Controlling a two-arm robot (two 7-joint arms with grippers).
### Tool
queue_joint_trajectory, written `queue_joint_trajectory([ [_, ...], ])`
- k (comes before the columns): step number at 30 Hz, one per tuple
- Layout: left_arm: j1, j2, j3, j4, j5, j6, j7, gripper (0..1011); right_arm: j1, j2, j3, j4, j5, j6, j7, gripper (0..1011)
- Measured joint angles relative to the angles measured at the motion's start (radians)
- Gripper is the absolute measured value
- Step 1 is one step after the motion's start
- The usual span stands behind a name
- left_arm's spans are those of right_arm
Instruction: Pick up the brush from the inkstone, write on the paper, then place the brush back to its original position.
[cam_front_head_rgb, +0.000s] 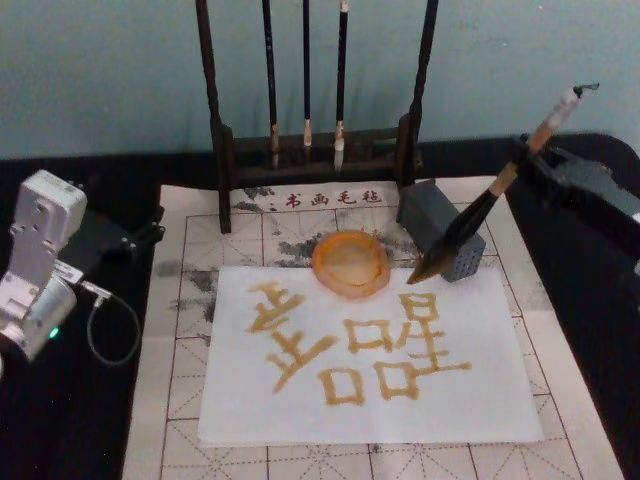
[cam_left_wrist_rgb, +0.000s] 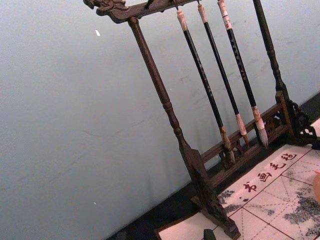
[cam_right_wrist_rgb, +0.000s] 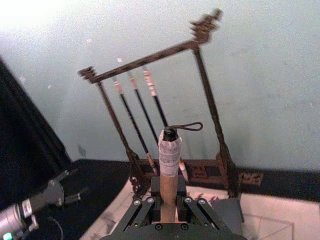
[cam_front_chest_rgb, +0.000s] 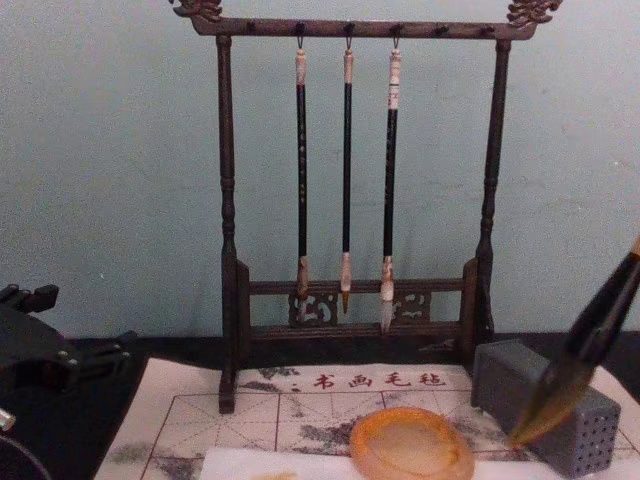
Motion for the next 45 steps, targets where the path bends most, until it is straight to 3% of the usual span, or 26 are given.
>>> queue_joint_trajectory([
  [4,0.0,0.0,0.0,0.0,0.0,0.0,0.0,1001,0.069,-0.043,-0.007,0.046,0.096,0.099,-0.063,198],
  [18,0.0,0.0,0.0,0.0,0.0,0.0,0.0,1001,0.217,-0.124,-0.034,0.195,0.274,0.253,-0.183,198],
  [24,0.0,0.0,0.0,0.0,0.0,0.0,0.0,1001,0.262,-0.151,-0.04,0.265,0.327,0.285,-0.224,198],
  [31,0.0,0.0,0.0,0.0,0.0,0.0,0.0,1001,0.314,-0.201,-0.031,0.365,0.411,0.321,-0.314,198],
  [37,0.0,0.0,0.0,0.0,0.0,0.0,0.0,1001,0.34,-0.225,-0.032,0.422,0.449,0.324,-0.355,198],
  [45,0.0,0.0,0.0,0.0,0.0,0.0,0.0,1001,0.357,-0.241,-0.048,0.469,0.467,0.303,-0.388,198],
])
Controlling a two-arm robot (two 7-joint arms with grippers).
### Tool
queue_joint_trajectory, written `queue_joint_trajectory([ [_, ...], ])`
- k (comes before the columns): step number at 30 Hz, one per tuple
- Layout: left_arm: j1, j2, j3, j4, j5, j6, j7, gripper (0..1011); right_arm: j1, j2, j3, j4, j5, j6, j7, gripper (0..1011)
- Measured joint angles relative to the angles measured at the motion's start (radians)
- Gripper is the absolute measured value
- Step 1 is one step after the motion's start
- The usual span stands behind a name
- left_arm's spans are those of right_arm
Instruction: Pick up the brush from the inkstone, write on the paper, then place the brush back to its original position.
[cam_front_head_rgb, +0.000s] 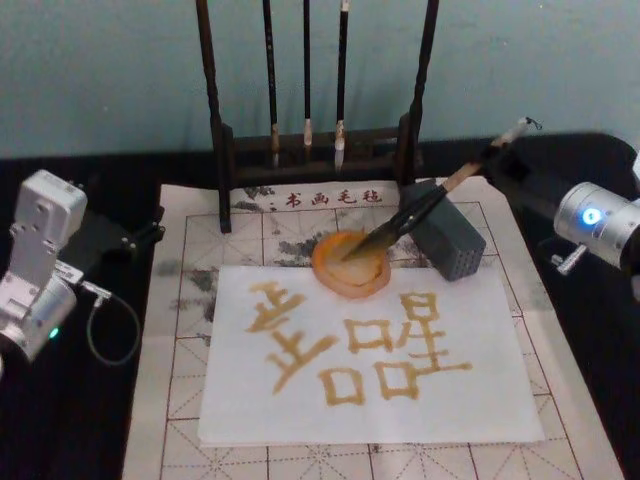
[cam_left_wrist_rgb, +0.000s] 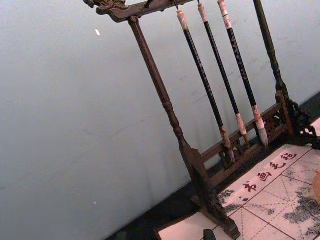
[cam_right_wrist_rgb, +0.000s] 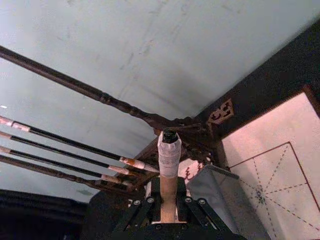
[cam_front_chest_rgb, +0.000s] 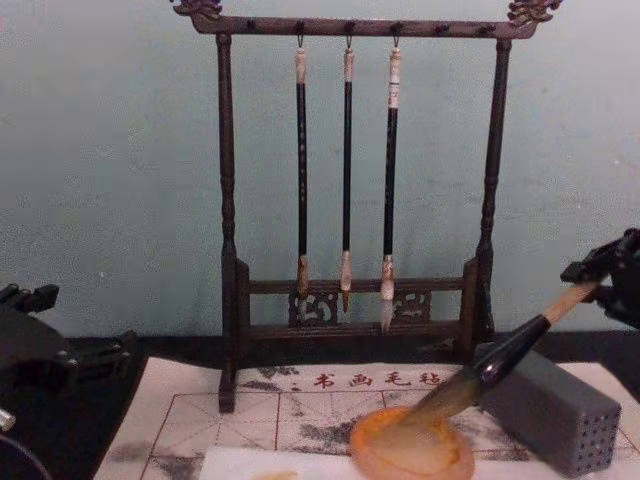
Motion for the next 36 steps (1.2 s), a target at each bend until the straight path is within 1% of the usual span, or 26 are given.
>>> queue_joint_trajectory([
  [16,0.0,0.0,0.0,0.0,0.0,0.0,0.0,1001,0.014,-0.007,-0.035,0.043,0.02,-0.053,-0.021,198],
  [26,0.0,0.0,0.0,0.0,0.0,0.0,0.0,1001,0.029,-0.014,-0.057,0.073,0.024,-0.092,-0.029,198],
  [36,0.0,0.0,0.0,0.0,0.0,0.0,0.0,1001,0.045,-0.015,-0.086,0.104,0.032,-0.121,-0.033,198],
])
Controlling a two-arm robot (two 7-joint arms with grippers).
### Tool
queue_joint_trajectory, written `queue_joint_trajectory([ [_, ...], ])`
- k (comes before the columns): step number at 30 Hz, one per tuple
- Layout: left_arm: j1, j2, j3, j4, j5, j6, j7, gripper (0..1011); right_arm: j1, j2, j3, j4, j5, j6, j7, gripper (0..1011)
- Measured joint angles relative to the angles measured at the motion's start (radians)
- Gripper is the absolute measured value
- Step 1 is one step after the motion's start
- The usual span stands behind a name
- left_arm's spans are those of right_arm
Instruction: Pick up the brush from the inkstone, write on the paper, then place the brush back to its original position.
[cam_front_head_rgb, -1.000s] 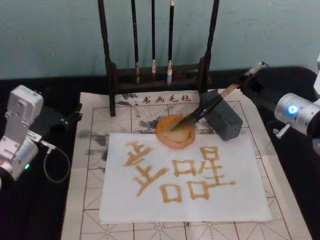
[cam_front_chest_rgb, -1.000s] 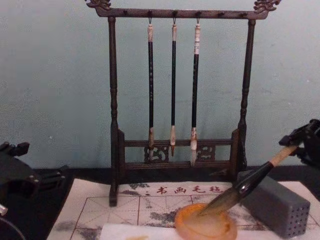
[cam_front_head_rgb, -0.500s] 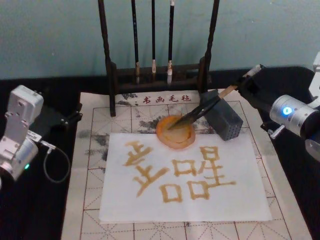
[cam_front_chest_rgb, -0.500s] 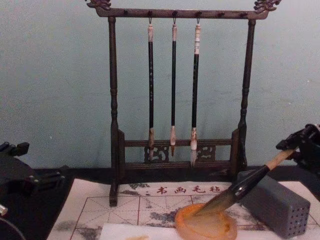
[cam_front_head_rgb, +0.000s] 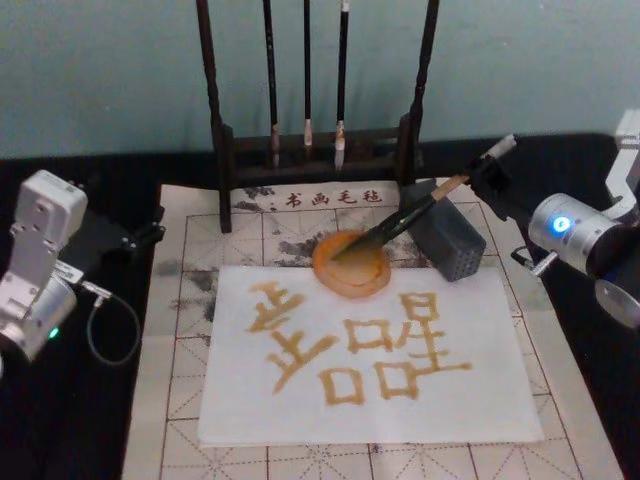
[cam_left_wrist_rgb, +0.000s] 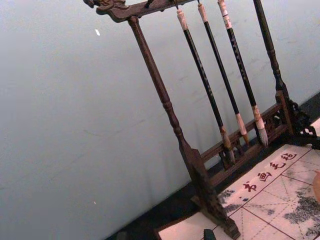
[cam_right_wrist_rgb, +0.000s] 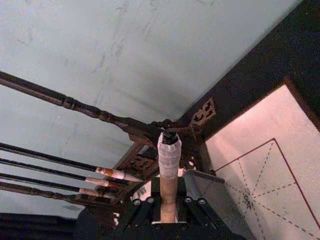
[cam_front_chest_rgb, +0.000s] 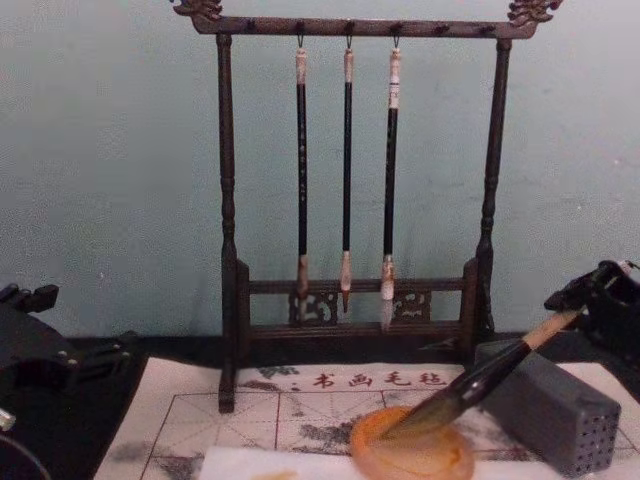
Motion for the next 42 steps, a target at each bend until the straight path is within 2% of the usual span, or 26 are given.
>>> queue_joint_trajectory([
  [26,0.0,0.0,0.0,0.0,0.0,0.0,0.0,1001,0.009,0.025,-0.059,0.012,0.036,-0.044,-0.015,198],
  [39,0.0,0.0,0.0,0.0,0.0,0.0,0.0,1001,0.009,0.024,-0.056,0.011,0.036,-0.043,-0.015,198],
  [42,0.0,0.0,0.0,0.0,0.0,0.0,0.0,1001,0.009,0.023,-0.055,0.011,0.036,-0.042,-0.015,263],
])
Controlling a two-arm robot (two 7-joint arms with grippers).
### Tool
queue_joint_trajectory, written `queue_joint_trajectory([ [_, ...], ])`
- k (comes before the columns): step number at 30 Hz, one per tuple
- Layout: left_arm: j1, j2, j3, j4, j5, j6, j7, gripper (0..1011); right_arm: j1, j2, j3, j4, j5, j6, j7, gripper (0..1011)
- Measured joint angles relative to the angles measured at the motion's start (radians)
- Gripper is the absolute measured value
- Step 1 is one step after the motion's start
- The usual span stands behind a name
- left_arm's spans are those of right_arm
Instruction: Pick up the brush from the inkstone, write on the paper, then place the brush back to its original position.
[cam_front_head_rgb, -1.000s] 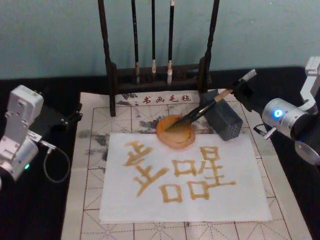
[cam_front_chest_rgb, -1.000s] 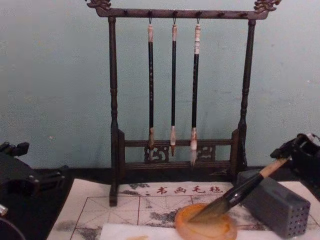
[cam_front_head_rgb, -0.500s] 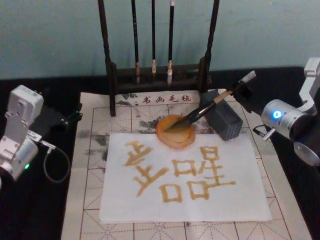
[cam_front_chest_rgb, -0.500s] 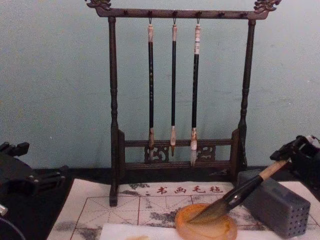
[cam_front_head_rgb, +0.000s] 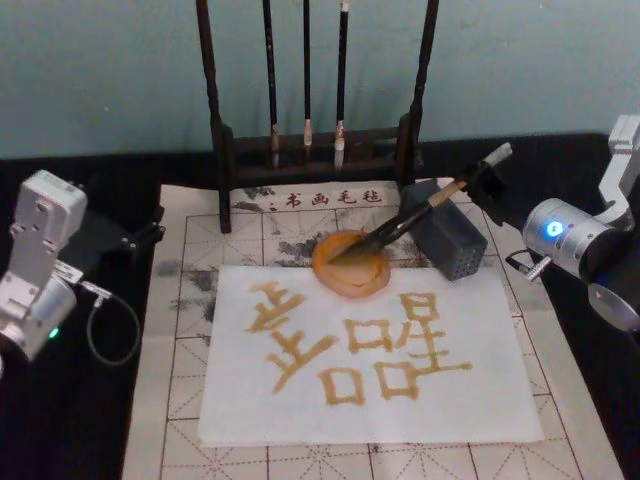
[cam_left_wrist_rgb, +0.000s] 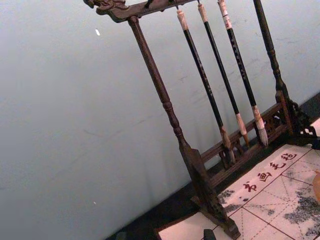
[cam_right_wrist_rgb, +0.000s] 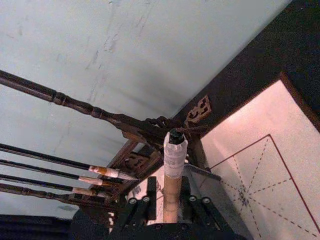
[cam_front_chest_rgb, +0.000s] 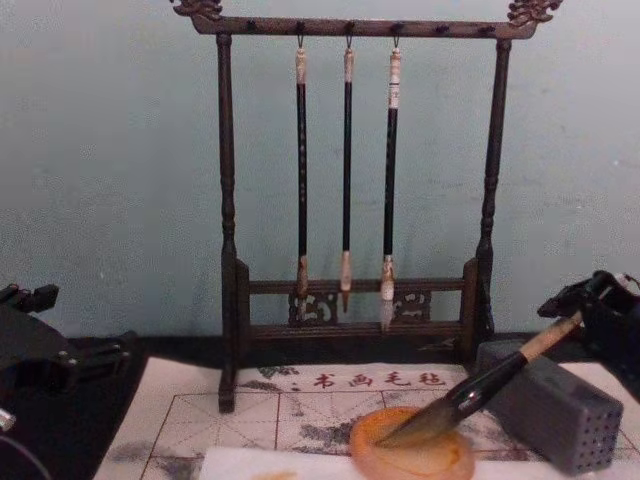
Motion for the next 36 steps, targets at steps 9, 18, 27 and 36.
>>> queue_joint_trajectory([
  [9,0.0,0.0,0.0,0.0,0.0,0.0,0.0,1001,0.0,-0.001,0.001,0.0,0.0,0.001,0.001,526],
  [18,0.0,0.0,0.0,0.0,0.0,0.0,0.0,1001,0.0,-0.001,0.002,0.0,0.0,0.003,0.001,799],
  [27,0.0,0.0,0.0,0.0,0.0,0.0,0.0,1001,0.0,-0.001,0.002,0.0,-0.001,0.003,0.001,1002],
  [36,0.0,0.0,0.0,0.0,0.0,0.0,0.0,1001,-0.001,0.002,0.0,0.0,-0.001,0.002,0.001,1002],
])
